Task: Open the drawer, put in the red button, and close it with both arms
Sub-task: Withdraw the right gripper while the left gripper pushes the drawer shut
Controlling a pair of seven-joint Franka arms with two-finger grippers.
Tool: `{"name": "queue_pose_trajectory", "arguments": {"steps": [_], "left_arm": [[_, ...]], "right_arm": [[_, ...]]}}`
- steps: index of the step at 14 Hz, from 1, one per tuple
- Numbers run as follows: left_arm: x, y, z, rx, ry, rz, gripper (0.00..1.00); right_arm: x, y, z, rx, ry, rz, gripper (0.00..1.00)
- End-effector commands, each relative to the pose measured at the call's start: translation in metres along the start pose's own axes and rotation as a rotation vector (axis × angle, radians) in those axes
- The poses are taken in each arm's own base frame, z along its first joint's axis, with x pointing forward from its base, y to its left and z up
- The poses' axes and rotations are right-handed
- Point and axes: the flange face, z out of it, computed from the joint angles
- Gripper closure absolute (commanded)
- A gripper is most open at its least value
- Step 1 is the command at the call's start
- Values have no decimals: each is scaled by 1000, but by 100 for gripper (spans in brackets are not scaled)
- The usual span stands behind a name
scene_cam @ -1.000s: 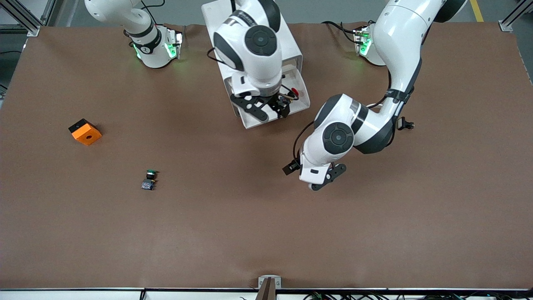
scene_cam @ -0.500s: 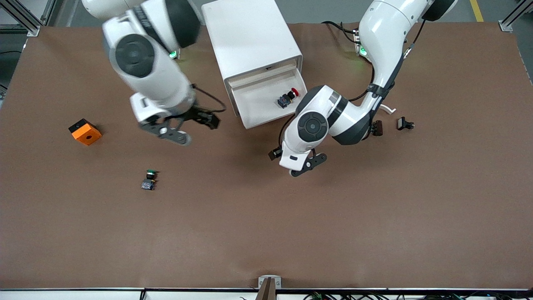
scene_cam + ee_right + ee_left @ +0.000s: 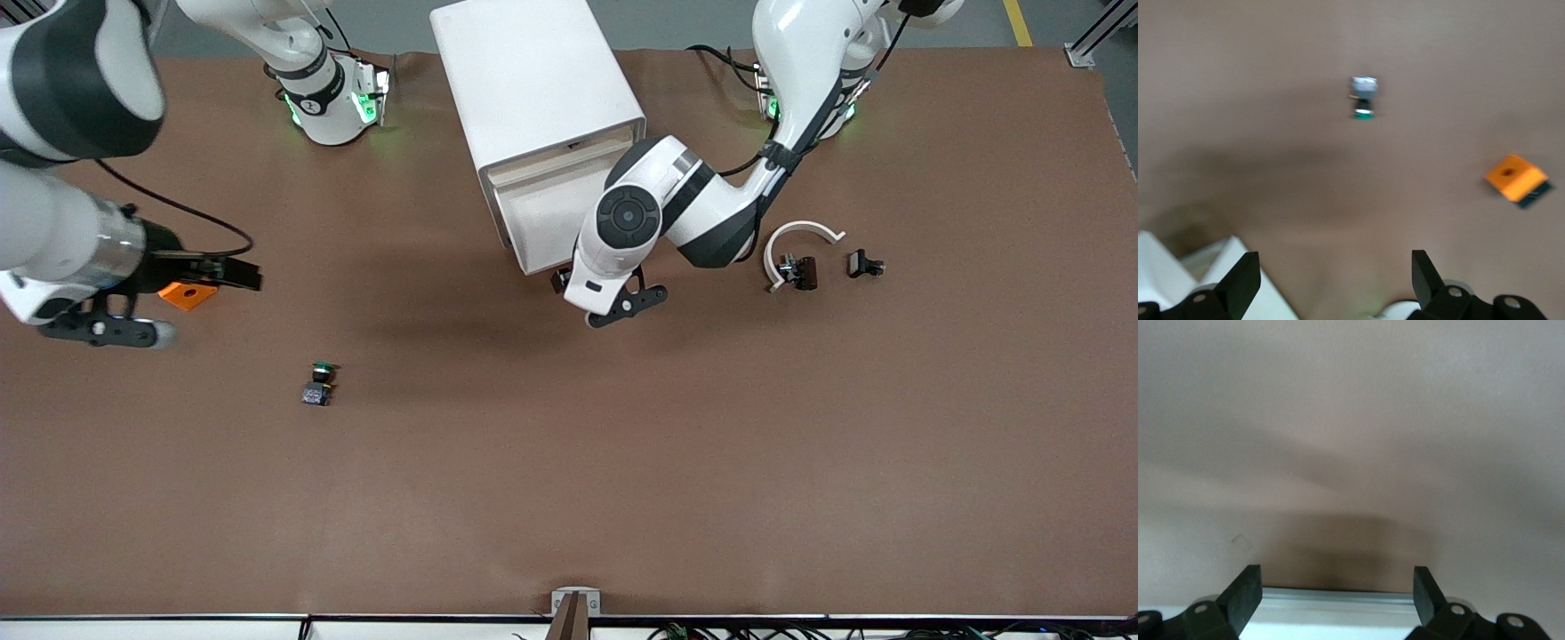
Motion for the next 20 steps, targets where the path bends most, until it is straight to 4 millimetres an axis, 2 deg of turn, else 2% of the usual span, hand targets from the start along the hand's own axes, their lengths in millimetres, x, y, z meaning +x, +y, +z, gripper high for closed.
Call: {"name": "queue_pose_trajectory", "arguments": {"steps": [1,3,5,8,11,12,14,15,16,18,20], "left_arm": [[-10,-11,7,30,9,11,0],[-10,-12,11,36,8,13,0],[-6,-14,11,42,24,23,0],[-11,-12,12,54,44,44,0],[-27,-9,20,64,28,64,0],[-34,-8,24,70,21,70,0],[-51,-6,34,84,4,92,0],[-61,-5,38,89,-8,105,0],[-70,-5,40,93,-17,116,0],[-84,-2,42,98,-28,113,0],[-95,-1,46,103,-41,117,0]], "right_arm": [[-12,28,-6,-79,-53,-73,0],[-11,59,-9,-74,-55,-45,0],[-9,83,-10,-53,-56,-11,0],[-9,83,-10,-53,-54,-11,0],[-9,83,-11,-56,-52,-9,0],[-12,83,-27,-59,-17,-7,0],[-18,88,-48,-56,20,7,0],[-28,86,-67,-38,68,-4,0],[-39,86,-77,-38,85,2,0],[-46,89,-72,-29,63,7,0],[-57,91,-87,-28,122,-2,0]]}}
